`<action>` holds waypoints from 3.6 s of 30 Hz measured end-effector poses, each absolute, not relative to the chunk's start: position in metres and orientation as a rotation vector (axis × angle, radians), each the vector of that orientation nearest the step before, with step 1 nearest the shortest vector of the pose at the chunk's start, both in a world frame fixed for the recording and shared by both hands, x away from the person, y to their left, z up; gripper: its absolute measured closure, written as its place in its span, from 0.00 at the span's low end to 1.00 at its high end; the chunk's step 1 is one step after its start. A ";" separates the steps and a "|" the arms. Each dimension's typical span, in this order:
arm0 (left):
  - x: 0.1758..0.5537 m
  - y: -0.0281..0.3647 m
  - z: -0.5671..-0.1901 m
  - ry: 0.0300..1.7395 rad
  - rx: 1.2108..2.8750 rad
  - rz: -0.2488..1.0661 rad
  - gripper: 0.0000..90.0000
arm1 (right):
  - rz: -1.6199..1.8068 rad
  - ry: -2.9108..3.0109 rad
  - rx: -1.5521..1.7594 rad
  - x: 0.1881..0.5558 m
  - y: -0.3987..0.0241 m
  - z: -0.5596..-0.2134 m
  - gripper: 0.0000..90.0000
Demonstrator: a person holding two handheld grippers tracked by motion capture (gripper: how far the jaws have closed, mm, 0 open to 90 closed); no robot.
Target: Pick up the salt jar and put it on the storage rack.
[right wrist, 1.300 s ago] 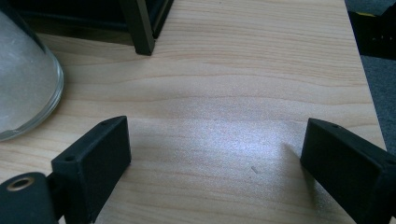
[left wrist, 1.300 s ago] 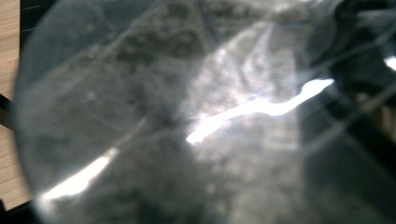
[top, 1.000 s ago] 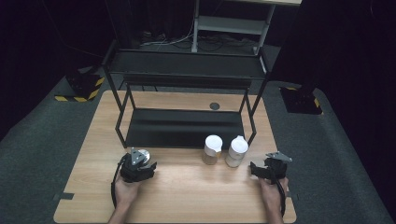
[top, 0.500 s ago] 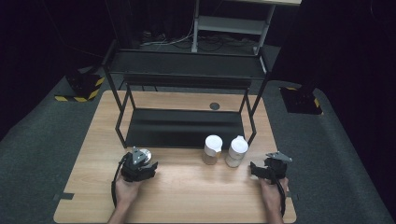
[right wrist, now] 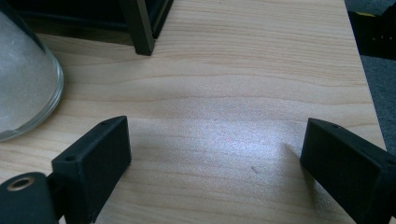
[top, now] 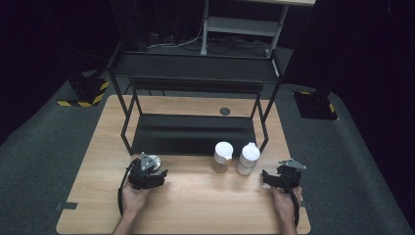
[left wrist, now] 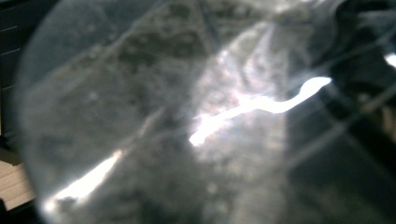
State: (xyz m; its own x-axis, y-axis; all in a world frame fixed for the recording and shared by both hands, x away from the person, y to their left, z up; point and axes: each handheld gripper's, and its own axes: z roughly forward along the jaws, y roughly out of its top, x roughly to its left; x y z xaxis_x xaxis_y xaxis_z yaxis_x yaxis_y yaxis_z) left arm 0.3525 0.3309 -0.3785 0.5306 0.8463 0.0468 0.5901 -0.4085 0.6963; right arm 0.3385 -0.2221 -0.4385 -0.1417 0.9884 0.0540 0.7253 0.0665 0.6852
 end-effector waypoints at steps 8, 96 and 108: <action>0.357 0.330 -0.374 1.161 2.146 0.511 0.35 | 0.816 1.921 1.701 0.338 -0.222 -0.438 0.08; 0.470 0.291 -0.349 1.183 2.154 0.512 0.34 | 0.817 1.921 1.699 0.338 -0.222 -0.439 0.09; 0.482 0.288 -0.359 1.220 2.134 0.511 0.34 | 0.818 1.921 1.699 0.338 -0.222 -0.439 0.09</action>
